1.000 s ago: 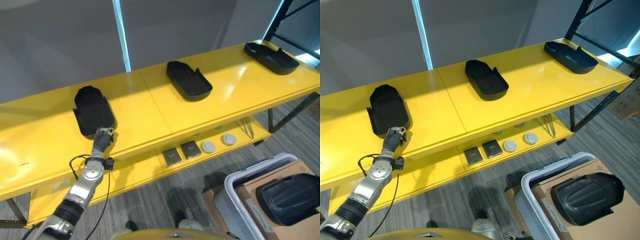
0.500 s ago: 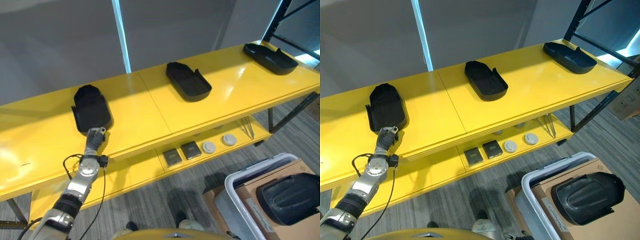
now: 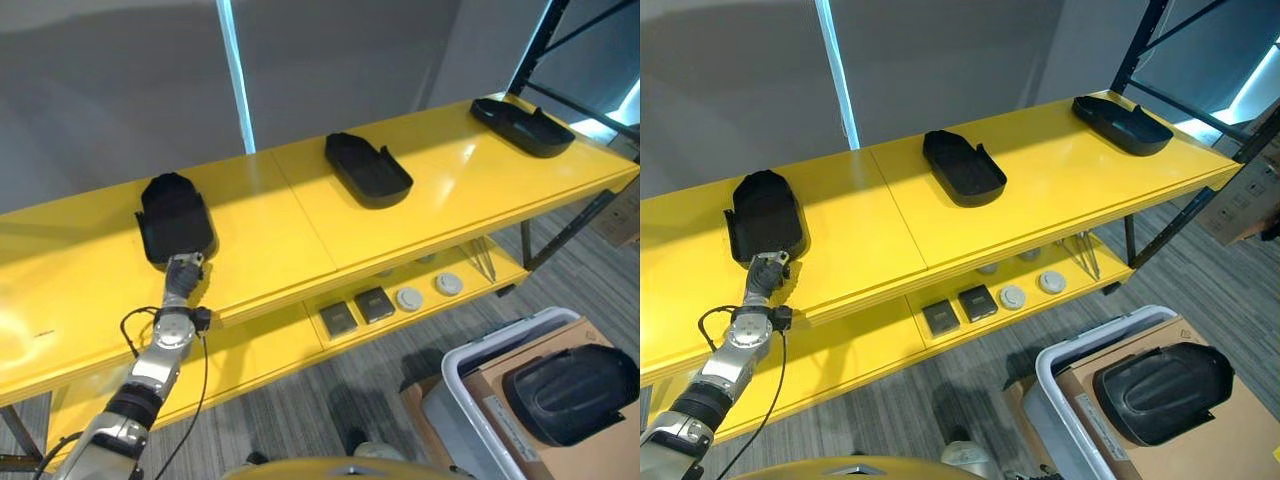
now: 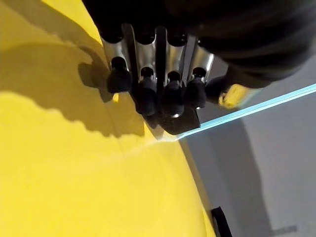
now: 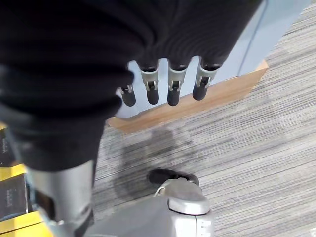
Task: Move parts from the plastic box to the shelf.
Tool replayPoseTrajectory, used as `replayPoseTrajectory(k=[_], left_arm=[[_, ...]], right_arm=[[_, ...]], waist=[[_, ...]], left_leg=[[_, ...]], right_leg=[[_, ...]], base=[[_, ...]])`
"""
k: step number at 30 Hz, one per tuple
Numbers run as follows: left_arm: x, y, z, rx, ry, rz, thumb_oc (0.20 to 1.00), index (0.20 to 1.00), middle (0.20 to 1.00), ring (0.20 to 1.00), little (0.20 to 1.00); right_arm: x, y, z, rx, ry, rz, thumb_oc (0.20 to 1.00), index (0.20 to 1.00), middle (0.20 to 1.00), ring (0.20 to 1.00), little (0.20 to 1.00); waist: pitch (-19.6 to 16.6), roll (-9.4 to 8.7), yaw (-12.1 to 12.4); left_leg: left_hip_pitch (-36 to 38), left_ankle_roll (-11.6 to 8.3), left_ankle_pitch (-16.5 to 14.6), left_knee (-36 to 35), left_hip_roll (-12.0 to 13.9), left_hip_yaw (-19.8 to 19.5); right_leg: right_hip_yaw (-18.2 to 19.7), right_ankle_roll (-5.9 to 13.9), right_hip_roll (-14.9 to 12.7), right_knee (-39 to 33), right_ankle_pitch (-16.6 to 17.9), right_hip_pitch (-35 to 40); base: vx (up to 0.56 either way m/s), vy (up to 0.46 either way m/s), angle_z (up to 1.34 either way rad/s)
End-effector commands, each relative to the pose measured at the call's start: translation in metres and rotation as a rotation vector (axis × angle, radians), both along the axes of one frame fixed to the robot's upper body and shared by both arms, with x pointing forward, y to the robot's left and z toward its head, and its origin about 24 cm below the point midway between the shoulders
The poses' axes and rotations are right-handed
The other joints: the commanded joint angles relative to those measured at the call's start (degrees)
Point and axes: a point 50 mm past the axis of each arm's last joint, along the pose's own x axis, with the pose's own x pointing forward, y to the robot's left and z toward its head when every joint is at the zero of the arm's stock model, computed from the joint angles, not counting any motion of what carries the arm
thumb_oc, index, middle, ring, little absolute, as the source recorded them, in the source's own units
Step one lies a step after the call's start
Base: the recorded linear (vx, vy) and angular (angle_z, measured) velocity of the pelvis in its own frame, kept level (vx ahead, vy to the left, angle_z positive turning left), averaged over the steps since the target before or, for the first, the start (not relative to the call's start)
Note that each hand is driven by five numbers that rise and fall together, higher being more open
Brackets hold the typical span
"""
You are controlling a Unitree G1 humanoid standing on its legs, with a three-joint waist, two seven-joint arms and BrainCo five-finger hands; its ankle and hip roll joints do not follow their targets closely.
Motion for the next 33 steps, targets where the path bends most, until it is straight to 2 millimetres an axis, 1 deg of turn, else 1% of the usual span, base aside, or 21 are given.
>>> replayPoseTrajectory(k=[1,5,9,10,13,15,17,18,19,20,21,22,23,25,26,27,29,30,31,32,33], left_arm=[[0.018,-0.016,0.055,-0.062,-0.253,-0.128,1.000,1.000,1.000,1.000,1.000],[0.011,-0.022,0.076,-0.094,-0.335,-0.203,1.000,1.000,1.000,1.000,1.000],[-0.004,-0.032,0.105,-0.093,-0.446,-0.390,1.000,1.000,1.000,1.000,1.000],[-0.010,-0.038,0.114,-0.072,-0.470,-0.485,1.000,1.000,1.000,1.000,1.000],[-0.018,-0.048,0.123,-0.063,-0.470,-0.653,1.000,1.000,1.000,1.000,1.000],[-0.032,-0.064,0.134,-0.016,-0.472,-0.837,1.000,1.000,1.000,1.000,1.000],[-0.039,-0.073,0.134,-0.061,-0.431,-0.957,1.000,1.000,1.000,1.000,1.000],[-0.040,-0.075,0.131,-0.081,-0.412,-0.977,1.000,1.000,1.000,1.000,1.000],[-0.043,-0.078,0.125,-0.092,-0.396,-1.006,1.000,1.000,1.000,1.000,1.000],[-0.045,-0.080,0.120,-0.103,-0.390,-1.006,1.000,1.000,1.000,1.000,1.000],[-0.045,-0.081,0.118,-0.106,-0.388,-0.998,1.000,1.000,1.000,1.000,1.000],[-0.047,-0.080,0.112,-0.118,-0.377,-0.977,1.000,1.000,1.000,1.000,1.000],[-0.048,-0.081,0.108,-0.117,-0.360,-0.967,1.000,1.000,1.000,1.000,1.000],[-0.050,-0.083,0.101,-0.129,-0.316,-0.994,1.000,1.000,1.000,1.000,1.000],[-0.047,-0.089,0.091,-0.089,-0.276,-1.015,1.000,1.000,1.000,1.000,1.000],[-0.043,-0.093,0.082,-0.067,-0.233,-1.021,1.000,1.000,1.000,1.000,1.000],[-0.040,-0.098,0.075,-0.022,-0.221,-1.023,1.000,1.000,1.000,1.000,1.000],[-0.034,-0.101,0.061,-0.010,-0.173,-0.980,1.000,1.000,1.000,1.000,1.000],[-0.034,-0.101,0.060,-0.010,-0.169,-0.976,1.000,1.000,1.000,1.000,1.000],[-0.031,-0.099,0.052,-0.013,-0.136,-0.909,1.000,1.000,1.000,1.000,1.000],[-0.030,-0.095,0.048,-0.014,-0.119,-0.881,1.000,1.000,1.000,1.000,1.000]], right_arm=[[0.011,-0.001,0.002,-0.010,-0.020,0.029,1.000,1.000,1.000,1.000,1.000],[0.011,-0.001,0.002,-0.011,-0.029,0.012,1.000,1.000,1.000,1.000,1.000],[0.012,0.000,0.001,-0.013,-0.039,-0.006,1.000,1.000,1.000,1.000,1.000],[0.013,0.000,0.001,-0.014,-0.042,-0.010,1.000,1.000,1.000,1.000,1.000],[0.014,0.000,0.001,-0.017,-0.047,-0.015,1.000,1.000,1.000,1.000,1.000],[0.018,0.000,0.001,-0.018,-0.062,-0.024,1.000,1.000,1.000,1.000,1.000],[0.022,0.000,0.003,-0.015,-0.078,-0.025,1.000,1.000,1.000,1.000,1.000],[0.025,-0.001,0.003,-0.016,-0.085,-0.030,1.000,1.000,1.000,1.000,1.000],[0.029,-0.003,0.005,-0.023,-0.094,-0.051,1.000,1.000,1.000,1.000,1.000],[0.033,-0.006,0.006,-0.030,-0.099,-0.048,1.000,1.000,1.000,1.000,1.000],[0.035,-0.006,0.007,-0.032,-0.101,-0.039,1.000,1.000,1.000,1.000,1.000],[0.045,-0.010,0.010,-0.039,-0.116,-0.027,1.000,1.000,1.000,1.000,1.000],[0.052,-0.012,0.013,-0.041,-0.127,-0.034,1.000,1.000,1.000,1.000,1.000],[0.054,-0.017,0.015,-0.038,-0.135,-0.086,1.000,1.000,1.000,1.000,1.000],[0.051,-0.019,0.015,-0.028,-0.149,-0.138,1.000,1.000,1.000,1.000,1.000],[0.047,-0.019,0.014,-0.019,-0.149,-0.153,1.000,1.000,1.000,1.000,1.000],[0.043,-0.017,0.012,-0.013,-0.145,-0.165,1.000,1.000,1.000,1.000,1.000],[0.039,-0.014,0.010,-0.014,-0.132,-0.138,1.000,1.000,1.000,1.000,1.000],[0.039,-0.014,0.010,-0.013,-0.130,-0.134,1.000,1.000,1.000,1.000,1.000],[0.034,-0.012,0.008,-0.009,-0.119,-0.127,1.000,1.000,1.000,1.000,1.000],[0.032,-0.012,0.007,-0.008,-0.116,-0.137,1.000,1.000,1.000,1.000,1.000]], waist=[[0.17,-1.73,0.51],[0.31,-1.55,1.42],[0.35,-1.16,2.89],[0.16,-0.96,3.43],[-0.01,-0.69,3.94],[-0.33,-0.31,4.60],[-0.83,-0.08,4.66],[-0.93,-0.17,4.62],[-1.12,-0.37,4.93],[-0.95,-0.50,5.83],[-0.93,-0.57,6.29],[-0.88,-0.93,7.88],[-0.83,-1.19,8.69],[-0.64,-1.37,8.36],[-0.09,-1.56,6.84],[0.41,-1.65,5.65],[0.88,-1.74,4.58],[1.85,-1.69,3.93],[1.87,-1.85,3.96],[2.83,-2.00,3.95],[3.23,-2.20,4.15]], left_leg=[[-2.13,-2.43,-4.29,6.28,5.22,-3.84],[-2.31,-2.33,-4.36,6.27,4.98,-4.51],[-2.68,-2.22,-4.39,6.24,4.58,-5.52],[-2.93,-2.19,-4.23,6.13,4.41,-5.80],[-2.97,-2.13,-4.21,6.01,4.19,-6.07],[-3.11,-2.29,-3.89,5.59,4.00,-6.41],[-3.04,-2.37,-3.58,5.02,3.89,-7.12],[-3.02,-2.30,-3.91,5.45,3.66,-7.60],[-3.78,-1.83,-4.97,6.81,2.36,-10.13],[-4.88,-1.03,-6.78,8.61,-0.15,-15.20],[-5.45,-0.61,-7.57,9.32,-1.47,-17.62],[-7.13,0.82,-9.96,11.79,-5.78,-25.24],[-7.98,1.88,-10.75,12.77,-8.16,-28.15],[-8.00,2.34,-11.06,12.90,-8.73,-26.71],[-7.69,2.67,-11.38,12.90,-8.66,-24.29],[-7.37,2.92,-11.48,12.80,-8.64,-23.06],[-6.96,3.11,-11.58,12.59,-8.60,-21.53],[-5.27,3.42,-12.08,11.88,-8.17,-18.53],[-5.26,3.46,-11.88,11.69,-8.28,-18.13],[-3.44,3.82,-12.48,10.79,-8.14,-14.18],[-2.86,3.99,-12.53,10.39,-8.14,-12.10]], right_leg=[[-0.46,3.95,-4.08,0.32,-0.05,-0.83],[-0.93,3.85,-4.20,0.24,0.05,-0.61],[-1.65,3.86,-4.38,0.13,0.17,-0.28],[-1.92,3.88,-4.47,0.09,0.32,-0.36],[-2.32,4.02,-4.60,-0.01,0.43,-0.20],[-2.96,4.42,-4.81,-0.43,0.79,-0.06],[-2.75,4.67,-4.69,-0.67,0.98,-0.04],[-2.12,4.68,-4.50,-0.79,1.01,-0.04],[-0.31,4.59,-4.10,-1.18,1.21,-0.27],[1.92,4.56,-3.65,-1.35,1.33,-0.53],[2.91,4.59,-3.51,-1.34,1.44,-0.85],[6.62,4.64,-3.08,-1.23,1.72,-1.90],[9.03,4.70,-2.82,-1.07,2.20,-2.90],[9.72,5.16,-2.98,-1.17,3.61,-4.42],[9.89,5.87,-3.59,-1.02,5.30,-6.28],[9.98,6.49,-4.06,-0.98,6.26,-7.64],[9.37,7.07,-4.62,-0.82,6.93,-8.80],[5.90,8.04,-5.77,0.33,7.66,-10.45],[5.58,8.11,-6.01,0.50,7.87,-10.87],[0.03,8.98,-7.55,2.94,9.77,-13.04],[-2.32,9.12,-8.59,4.44,10.71,-13.64]], base=[[-0.03,0.005,0.00],[-0.03,0.009,0.04],[-0.06,0.012,0.07],[-0.07,0.015,0.08],[-0.05,0.010,0.10],[-0.08,0.007,0.19],[-0.07,-0.001,0.10],[-0.07,0.003,0.06],[-0.06,0.028,-0.01],[-0.05,0.041,-0.10],[-0.07,0.067,-0.76],[-0.10,0.075,-1.24],[-0.16,0.104,-1.74],[-0.16,0.086,-2.12],[-0.18,0.080,-1.94],[-0.19,0.085,-1.27],[-0.13,0.057,-0.68],[-0.13,0.046,-1.06],[-0.19,0.035,-1.82],[-0.17,-0.009,-1.66],[-0.19,-0.016,-1.60]])
